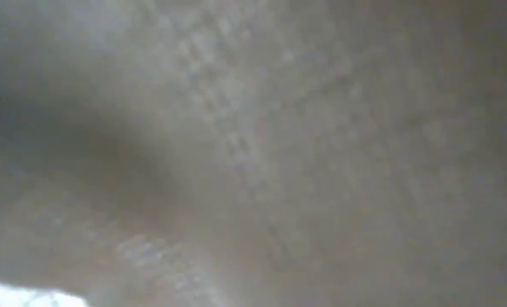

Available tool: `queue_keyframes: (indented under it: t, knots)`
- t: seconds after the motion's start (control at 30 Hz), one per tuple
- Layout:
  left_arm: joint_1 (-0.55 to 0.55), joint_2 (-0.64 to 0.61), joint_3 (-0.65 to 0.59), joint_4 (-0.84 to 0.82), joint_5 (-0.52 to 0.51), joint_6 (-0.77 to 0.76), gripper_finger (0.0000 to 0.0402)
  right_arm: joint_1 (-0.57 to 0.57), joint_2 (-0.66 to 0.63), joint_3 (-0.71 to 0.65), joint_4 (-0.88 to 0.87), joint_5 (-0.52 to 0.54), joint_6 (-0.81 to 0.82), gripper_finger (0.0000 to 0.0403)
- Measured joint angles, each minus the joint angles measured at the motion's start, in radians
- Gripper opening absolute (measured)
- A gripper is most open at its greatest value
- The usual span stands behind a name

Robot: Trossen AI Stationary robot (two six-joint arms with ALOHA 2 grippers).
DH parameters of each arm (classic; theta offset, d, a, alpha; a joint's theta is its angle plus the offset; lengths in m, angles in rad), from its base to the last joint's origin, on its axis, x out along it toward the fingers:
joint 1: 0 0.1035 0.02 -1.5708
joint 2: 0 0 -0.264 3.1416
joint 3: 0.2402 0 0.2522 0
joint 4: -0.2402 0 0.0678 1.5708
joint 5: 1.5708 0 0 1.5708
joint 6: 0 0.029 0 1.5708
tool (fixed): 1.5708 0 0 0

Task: Fold Laundry from Bin
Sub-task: Fold the white polo shirt

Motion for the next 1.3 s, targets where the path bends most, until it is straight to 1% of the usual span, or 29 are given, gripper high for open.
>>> queue_keyframes:
  t: [0.07, 0.17, 0.23, 0.37, 0.47, 0.53, 0.6, 0.67, 0.83, 0.9, 0.93, 1.0, 1.03, 1.1, 1.17, 1.2, 1.27, 1.3]
  knots:
    - [0.000, 0.013, 0.001, 0.055, 0.012, 0.023, 0.0000, 0.012, -0.033, -0.002, -0.095, 0.058, -0.024, 0.0139]
    - [0.002, 0.042, 0.001, 0.099, 0.020, 0.045, 0.0000, 0.032, -0.084, -0.003, -0.169, 0.133, -0.072, 0.0139]
    - [0.004, 0.071, 0.001, 0.125, 0.047, 0.058, 0.0000, 0.038, -0.113, -0.001, -0.190, 0.152, -0.083, 0.0139]
    - [0.015, 0.147, 0.001, 0.242, 0.146, 0.098, 0.0000, 0.031, -0.135, -0.002, -0.241, 0.189, -0.077, 0.0139]
    - [0.021, 0.196, 0.001, 0.274, 0.152, 0.094, 0.0003, 0.025, -0.144, -0.002, -0.267, 0.211, -0.074, 0.0139]
    - [0.026, 0.219, 0.001, 0.302, 0.152, 0.094, 0.0014, 0.024, -0.147, -0.002, -0.278, 0.211, -0.074, 0.0139]
    - [0.027, 0.223, 0.001, 0.310, 0.170, 0.111, 0.0038, 0.025, -0.146, -0.003, -0.291, 0.211, -0.074, 0.0139]
    - [0.030, 0.221, 0.001, 0.325, 0.202, 0.124, 0.0074, 0.026, -0.145, -0.004, -0.288, 0.211, -0.073, 0.0139]
    - [0.033, 0.178, 0.001, 0.306, 0.240, 0.116, 0.0193, 0.012, -0.156, -0.005, -0.308, 0.211, -0.069, 0.0139]
    - [0.033, 0.145, 0.001, 0.287, 0.251, 0.104, 0.0232, 0.005, -0.178, -0.005, -0.325, 0.216, -0.065, 0.0139]
    - [0.033, 0.123, 0.001, 0.273, 0.256, 0.099, 0.0246, 0.004, -0.192, -0.005, -0.340, 0.228, -0.065, 0.0139]
    - [0.037, 0.074, 0.001, 0.185, 0.256, 0.092, 0.0262, 0.013, -0.223, -0.011, -0.352, 0.248, -0.065, 0.0139]
    - [0.039, 0.046, 0.002, 0.114, 0.251, 0.080, 0.0264, 0.027, -0.246, -0.033, -0.345, 0.258, -0.058, 0.0139]
    - [0.047, -0.009, 0.002, -0.086, 0.221, 0.047, 0.0260, 0.073, -0.295, -0.110, -0.320, 0.274, -0.033, 0.0139]
    - [0.059, -0.056, 0.002, -0.289, 0.193, 0.029, 0.0248, 0.138, -0.353, -0.228, -0.229, 0.284, 0.015, 0.0139]
    - [0.066, -0.081, -0.004, -0.365, 0.182, 0.028, 0.0240, 0.173, -0.383, -0.302, -0.160, 0.286, 0.049, 0.0139]
    - [0.077, -0.157, -0.061, -0.447, 0.174, 0.035, 0.0221, 0.243, -0.435, -0.446, 0.005, 0.285, 0.133, 0.0139]
    - [0.088, -0.203, -0.101, -0.459, 0.178, 0.036, 0.0210, 0.275, -0.458, -0.514, 0.091, 0.285, 0.178, 0.0139]
